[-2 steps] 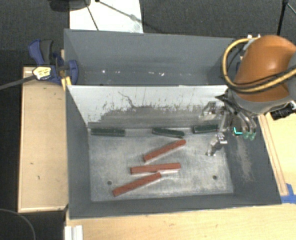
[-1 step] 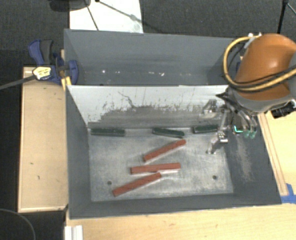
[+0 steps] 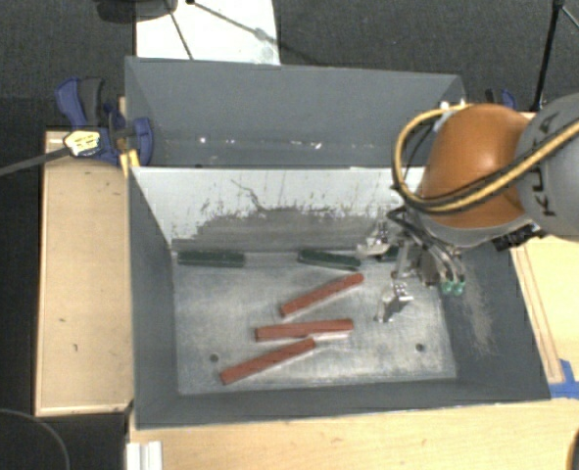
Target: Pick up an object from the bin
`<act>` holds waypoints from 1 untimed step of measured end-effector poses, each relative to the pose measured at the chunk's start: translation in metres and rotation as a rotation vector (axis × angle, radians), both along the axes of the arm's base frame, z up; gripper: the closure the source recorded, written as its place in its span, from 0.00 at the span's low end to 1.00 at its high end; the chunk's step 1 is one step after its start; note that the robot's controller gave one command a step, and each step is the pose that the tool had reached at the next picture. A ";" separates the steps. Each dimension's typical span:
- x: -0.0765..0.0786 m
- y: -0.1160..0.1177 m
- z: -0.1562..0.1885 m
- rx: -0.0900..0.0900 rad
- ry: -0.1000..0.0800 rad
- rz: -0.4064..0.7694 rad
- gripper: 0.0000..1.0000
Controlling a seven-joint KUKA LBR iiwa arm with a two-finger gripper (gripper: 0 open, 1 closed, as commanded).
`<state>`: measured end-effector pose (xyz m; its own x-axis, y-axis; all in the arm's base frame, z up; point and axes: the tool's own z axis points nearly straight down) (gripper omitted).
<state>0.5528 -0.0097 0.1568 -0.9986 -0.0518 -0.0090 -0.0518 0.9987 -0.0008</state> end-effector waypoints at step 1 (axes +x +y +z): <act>0.001 0.018 -0.047 0.001 0.007 -0.045 0.00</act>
Offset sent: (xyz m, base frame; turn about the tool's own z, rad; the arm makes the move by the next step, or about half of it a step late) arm 0.0108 0.0226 -0.0868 -0.0010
